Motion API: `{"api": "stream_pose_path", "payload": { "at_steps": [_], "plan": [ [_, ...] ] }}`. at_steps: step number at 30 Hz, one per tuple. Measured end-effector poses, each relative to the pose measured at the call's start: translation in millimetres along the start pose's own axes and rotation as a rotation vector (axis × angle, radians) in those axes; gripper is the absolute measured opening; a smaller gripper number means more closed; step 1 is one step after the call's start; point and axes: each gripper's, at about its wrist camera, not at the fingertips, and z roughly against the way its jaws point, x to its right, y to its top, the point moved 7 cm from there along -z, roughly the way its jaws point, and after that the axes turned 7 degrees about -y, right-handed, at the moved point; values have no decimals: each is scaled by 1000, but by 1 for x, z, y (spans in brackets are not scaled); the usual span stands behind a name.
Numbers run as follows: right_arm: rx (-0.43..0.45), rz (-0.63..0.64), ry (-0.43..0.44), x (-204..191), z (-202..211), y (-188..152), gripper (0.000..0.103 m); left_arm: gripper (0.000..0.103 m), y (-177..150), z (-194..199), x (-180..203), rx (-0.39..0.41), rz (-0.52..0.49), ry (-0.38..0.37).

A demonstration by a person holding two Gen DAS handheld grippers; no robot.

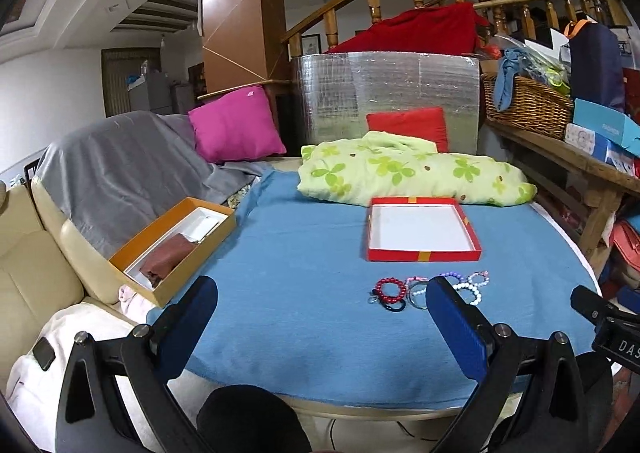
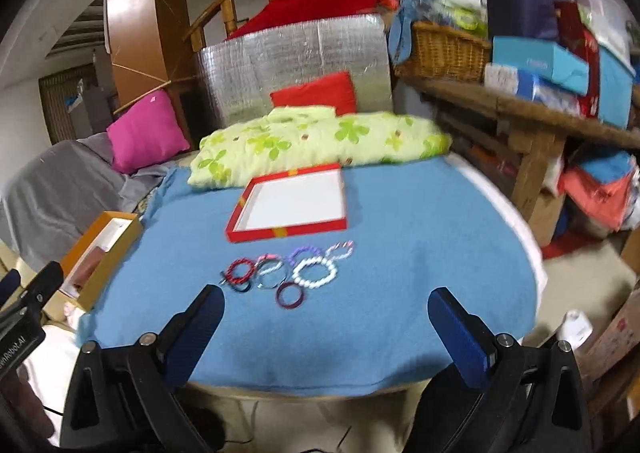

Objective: Organize jewelry

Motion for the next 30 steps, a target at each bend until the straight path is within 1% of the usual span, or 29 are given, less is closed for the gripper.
{"api": "stream_pose_path", "payload": {
  "at_steps": [2, 7, 10, 14, 20, 21, 27, 30],
  "plan": [
    [-23, 6, 5, -2, -6, -4, 103, 103, -1, -1, -2, -8, 1, 8],
    [-96, 18, -22, -4, -23, -13, 103, 103, -6, -3, -3, -17, 5, 26],
    [-108, 12, -42, -2, -26, -16, 103, 103, -7, -6, -4, -27, 6, 39],
    [-93, 53, -48, -8, -22, -14, 103, 103, -10, -7, -5, -34, 10, 46],
    [-22, 121, -45, -20, -9, -7, 103, 103, -11, -8, 0, -39, 0, 48],
    [-11, 124, -38, -21, -8, -6, 103, 103, -11, -8, 0, -38, 0, 48],
    [37, 109, -94, -12, -4, 3, 103, 103, -8, -9, 2, -38, -4, 48],
    [54, 97, -101, -9, -2, 7, 103, 103, -9, -8, 2, -38, -5, 48]
  ]
}}
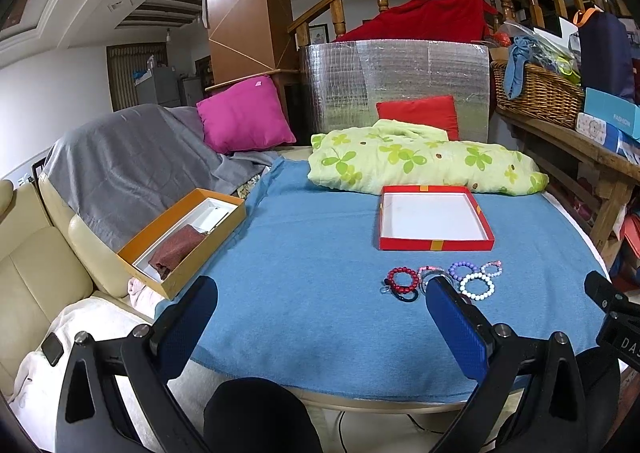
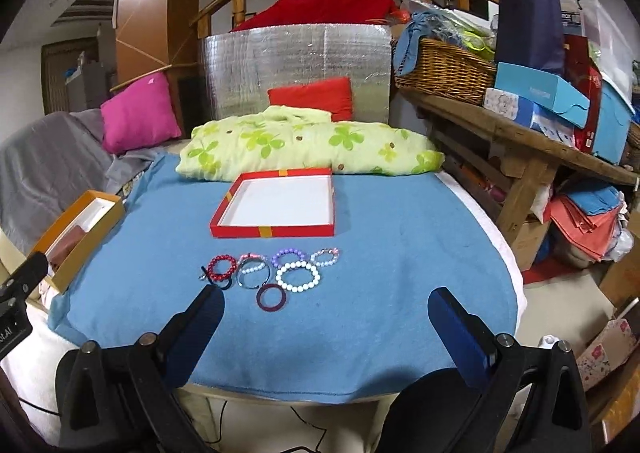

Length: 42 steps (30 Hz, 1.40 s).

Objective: Organize jewelry

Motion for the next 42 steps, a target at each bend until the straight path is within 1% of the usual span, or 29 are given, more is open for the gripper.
{"api": "stream_pose_path", "payload": {
  "at_steps": [4, 6, 18, 25, 31, 39, 42],
  "plan": [
    [16, -1, -2, 0, 1, 1, 103, 103, 0, -1, 0, -1, -3, 0],
    [20, -4, 12, -1, 0, 3, 103, 103, 0, -1, 0, -2, -5, 0],
    [26, -15, 25, -6, -2, 4, 103, 103, -2, -3, 4, -9, -19, 5],
    [22, 3, 30, -12, -7, 0, 103, 103, -5, -13, 4, -26, -16, -1],
    [-1, 7, 44, -12, -22, -3, 103, 103, -9, -29, 7, -42, -25, -21],
    [-48, -5, 70, -8, -50, -4, 103, 103, -12, -55, 15, -73, -37, -27],
    [-62, -6, 100, -5, -65, -3, 103, 103, -14, -71, 18, -87, -40, -53]
  ]
}}
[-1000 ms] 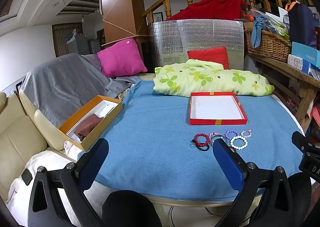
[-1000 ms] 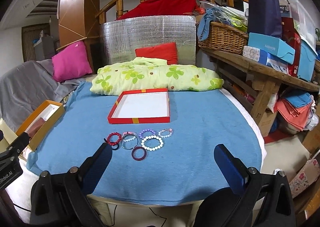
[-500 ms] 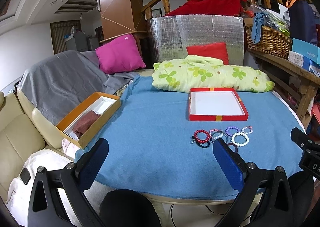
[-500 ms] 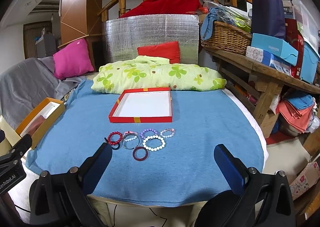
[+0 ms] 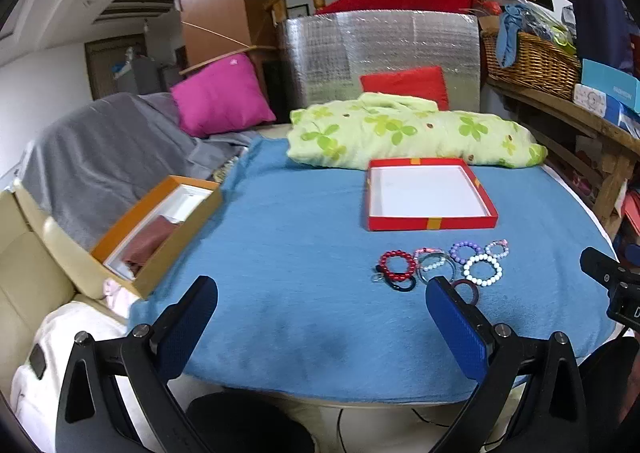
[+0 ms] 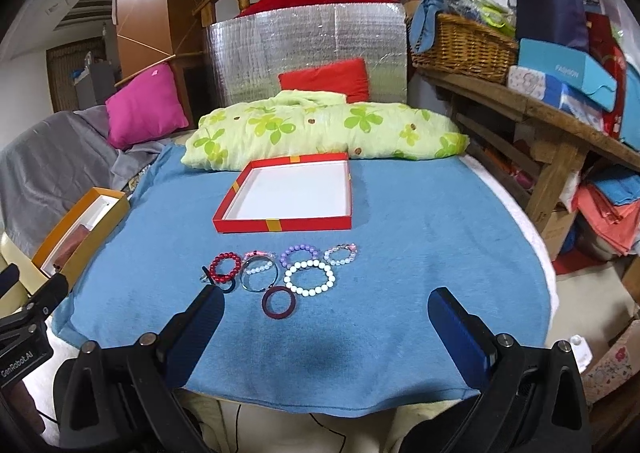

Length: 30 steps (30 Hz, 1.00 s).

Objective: Organize jewelry

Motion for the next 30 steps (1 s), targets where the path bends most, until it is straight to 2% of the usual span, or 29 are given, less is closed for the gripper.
{"api": "stream_pose_path", "payload": {
  "at_steps": [6, 8, 10, 12, 16, 22, 25, 28, 29, 30],
  "plan": [
    [-83, -17, 109, 17, -55, -7, 102, 103, -6, -58, -1, -39, 7, -56],
    [-129, -52, 139, 26, -82, -10, 91, 103, -8, -85, -1, -56, -5, -69],
    [-168, -75, 153, 32, -102, -12, 89, 103, -10, -104, 1, -74, -10, -83],
    [-197, -80, 151, 35, -124, -12, 82, 103, -15, -132, 2, -121, -1, -112],
    [-291, -79, 213, 25, -164, -15, 66, 103, -25, -174, 3, -191, 44, -143],
    [-400, -72, 207, 12, -207, -32, 53, 103, -31, -203, 10, -218, 83, -210],
    [-420, -99, 212, 10, -217, -34, 53, 103, -26, -218, 17, -234, 70, -231],
    [-435, -98, 201, 7, -227, -36, 47, 102, -20, -233, 23, -252, 70, -248],
    [-439, -96, 197, 5, -228, -36, 45, 101, -18, -239, 26, -260, 56, -246],
    [-444, -92, 191, 4, -230, -37, 43, 95, -16, -245, 28, -266, 43, -247]
  ]
}}
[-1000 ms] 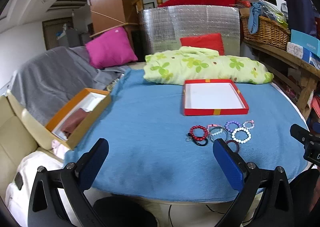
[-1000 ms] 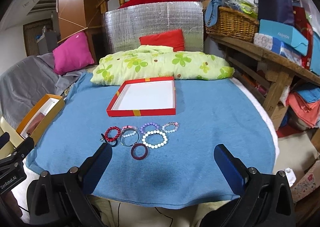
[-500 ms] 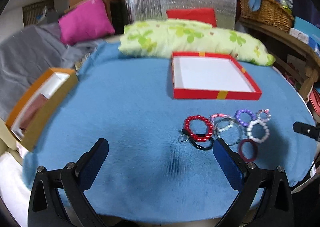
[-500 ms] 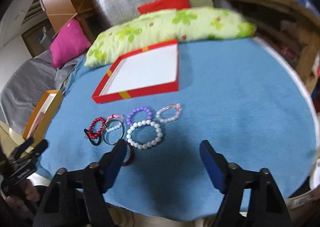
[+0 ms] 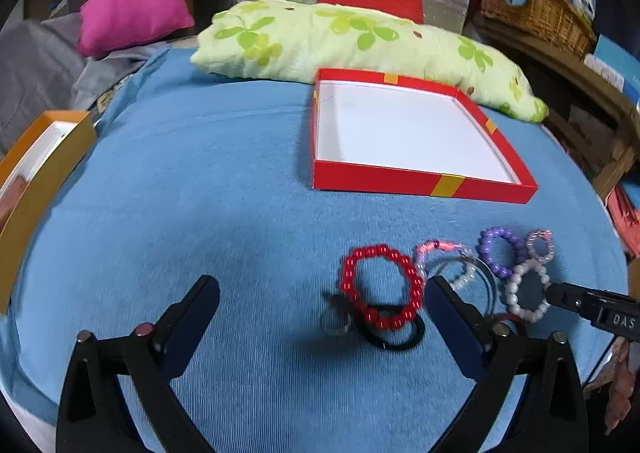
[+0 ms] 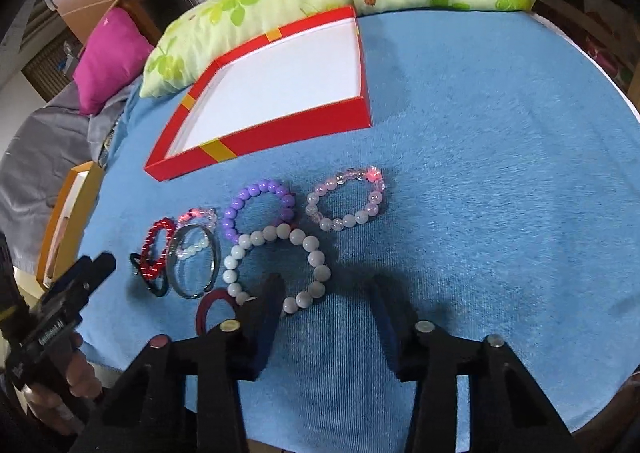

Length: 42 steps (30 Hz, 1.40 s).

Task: Organize jewelry
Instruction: 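Grasp the white pearl bracelet with the right tool while the left tool grasps the red bead bracelet, then lift the white pearl bracelet toward the red tray while the left tool lifts the red bracelet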

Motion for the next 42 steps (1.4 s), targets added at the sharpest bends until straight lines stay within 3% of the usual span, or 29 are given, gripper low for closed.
{"api": "stream_pose_path", "payload": {
  "at_steps": [3, 7, 16, 20, 23, 27, 42],
  "plan": [
    [11, 24, -22, -5, -3, 2, 41, 86, 7, -14, 0, -31, -23, -4],
    [16, 60, -56, -8, -8, 2, 41, 64, 7, -28, -5, -82, -10, -8],
    [77, 197, -189, -20, -11, -6, 42, 57, 0, -41, 8, -144, -71, -2],
    [95, 203, -216, -19, -10, -7, 32, 49, 2, -43, 10, -136, -112, 24],
    [111, 198, -232, -18, -9, -8, 13, 33, 3, -42, 13, -131, -133, 25],
    [118, 186, -226, -18, -7, -7, 13, 11, 3, -41, 20, -128, -158, 20],
    [125, 129, -171, -18, -2, -1, 11, 7, 16, -18, 24, -35, -206, 67]
  ]
}}
